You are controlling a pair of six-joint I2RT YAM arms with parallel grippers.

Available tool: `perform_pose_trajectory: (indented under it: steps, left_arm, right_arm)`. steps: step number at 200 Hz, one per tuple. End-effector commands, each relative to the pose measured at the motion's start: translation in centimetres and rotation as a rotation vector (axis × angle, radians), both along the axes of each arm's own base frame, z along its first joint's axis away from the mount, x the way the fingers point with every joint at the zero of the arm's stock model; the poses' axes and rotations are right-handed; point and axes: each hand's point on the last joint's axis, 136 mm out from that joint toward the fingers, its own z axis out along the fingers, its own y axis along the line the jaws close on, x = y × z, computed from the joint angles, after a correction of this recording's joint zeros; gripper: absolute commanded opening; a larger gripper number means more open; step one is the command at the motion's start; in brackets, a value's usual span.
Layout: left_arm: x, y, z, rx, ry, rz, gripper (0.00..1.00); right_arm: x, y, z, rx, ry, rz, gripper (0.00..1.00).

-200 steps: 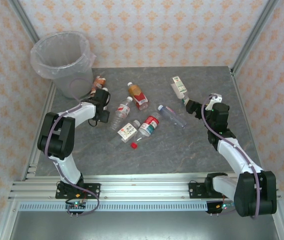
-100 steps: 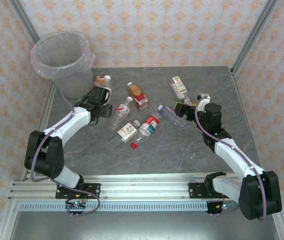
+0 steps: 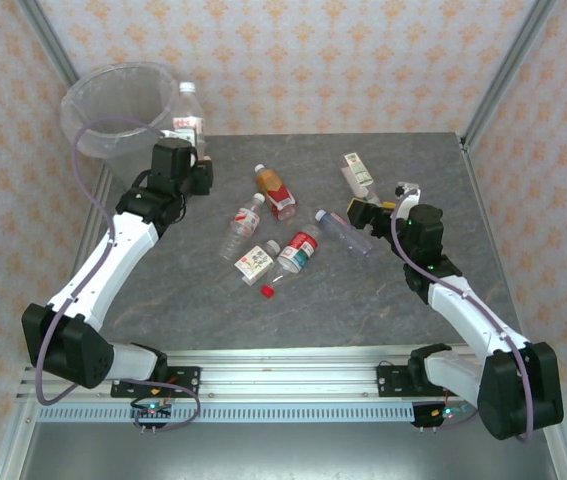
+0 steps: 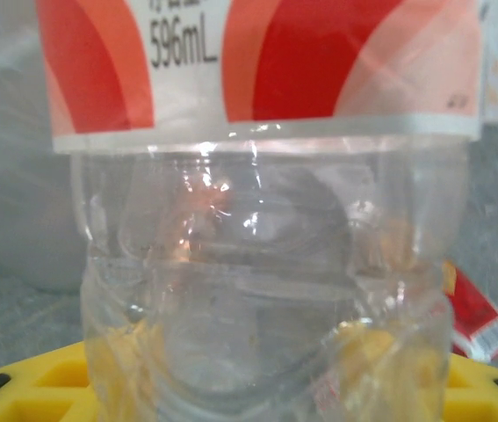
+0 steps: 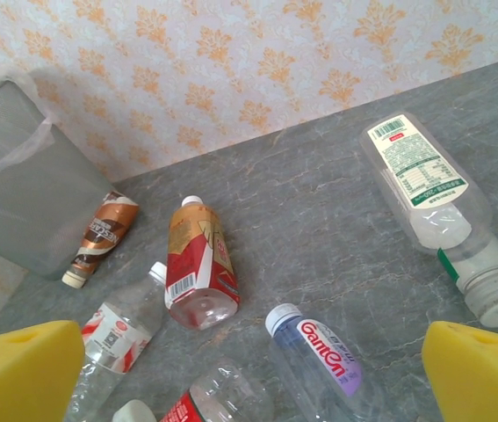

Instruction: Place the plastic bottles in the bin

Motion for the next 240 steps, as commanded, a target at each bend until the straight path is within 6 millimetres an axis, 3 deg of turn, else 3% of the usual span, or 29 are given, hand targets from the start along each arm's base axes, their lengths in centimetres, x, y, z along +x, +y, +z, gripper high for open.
perform_pose_trajectory:
  steps: [1, 41, 79, 122, 169, 201, 205, 240]
  left_arm:
    - [0.7, 2.3, 3.7, 0.01, -0.113, 0.157, 0.51]
    - [2.5, 3.7, 7.1, -0.019, -0.246, 0.25, 0.51]
    - [4.7, 6.5, 10.1, -0.041, -0.306, 0.321, 0.51]
    - [7.1, 10.2, 11.8, 0.004, -0.311, 0.386, 0.51]
    - [10.8, 12.7, 10.3, 0.047, -0.247, 0.424, 0.52]
    - [12.8, 15.4, 9.4, 0.002, -0.218, 0.485, 0.52]
    - [13.6, 15.8, 8.2, -0.001, -0.193, 0.492, 0.52]
    - [15.7, 18.0, 6.0, -0.032, -0.117, 0.52, 0.52]
  right_arm:
    - [0.1, 0.6, 3.5, 0.051, -0.089, 0.012, 0.99]
    - [0.3, 0.4, 3.9, 0.045, -0.098, -0.003, 0.99]
    - [0.4, 0.3, 3.8, 0.038, -0.094, -0.009, 0.99]
    - [0.4, 0.1, 3.3, 0.027, -0.081, -0.024, 0.99]
    - [0.5, -0.1, 3.1, 0.024, -0.077, -0.032, 0.99]
    - [0.3, -0.1, 2.8, 0.018, -0.067, -0.031, 0.99]
    - [0.3, -0.1, 2.8, 0.015, -0.066, -0.032, 0.99]
    - [-0.2, -0.4, 2.7, 0.004, -0.063, -0.038, 0.99]
